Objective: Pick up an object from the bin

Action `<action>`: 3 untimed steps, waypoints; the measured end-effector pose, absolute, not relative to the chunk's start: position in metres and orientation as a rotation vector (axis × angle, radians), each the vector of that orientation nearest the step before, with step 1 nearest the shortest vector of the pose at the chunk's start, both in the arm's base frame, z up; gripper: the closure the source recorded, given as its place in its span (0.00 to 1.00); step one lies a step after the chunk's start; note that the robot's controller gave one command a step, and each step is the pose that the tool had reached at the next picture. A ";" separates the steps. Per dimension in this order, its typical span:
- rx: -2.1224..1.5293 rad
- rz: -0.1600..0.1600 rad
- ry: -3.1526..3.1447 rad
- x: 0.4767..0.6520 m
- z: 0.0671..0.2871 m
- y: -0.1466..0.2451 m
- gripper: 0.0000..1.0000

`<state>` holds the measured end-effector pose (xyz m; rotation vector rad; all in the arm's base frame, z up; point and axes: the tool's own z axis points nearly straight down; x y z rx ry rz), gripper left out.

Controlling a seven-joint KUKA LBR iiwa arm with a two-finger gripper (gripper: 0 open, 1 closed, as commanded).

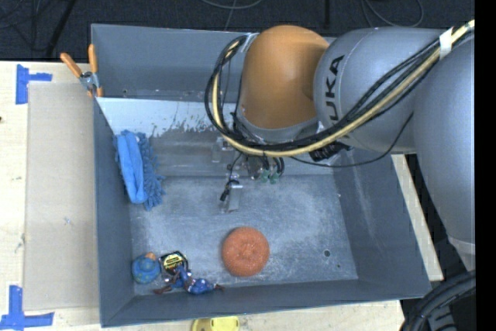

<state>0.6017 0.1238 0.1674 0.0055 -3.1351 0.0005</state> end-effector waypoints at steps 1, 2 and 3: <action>0.002 0.000 -3.141 0.603 0.172 0.123 0.00; 0.125 -0.004 -3.146 0.585 0.145 0.106 0.00; 0.158 0.001 -3.138 0.554 0.097 0.091 0.00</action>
Offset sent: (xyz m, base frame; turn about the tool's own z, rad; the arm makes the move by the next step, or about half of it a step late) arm -0.0389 -0.0450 -0.0579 -0.1508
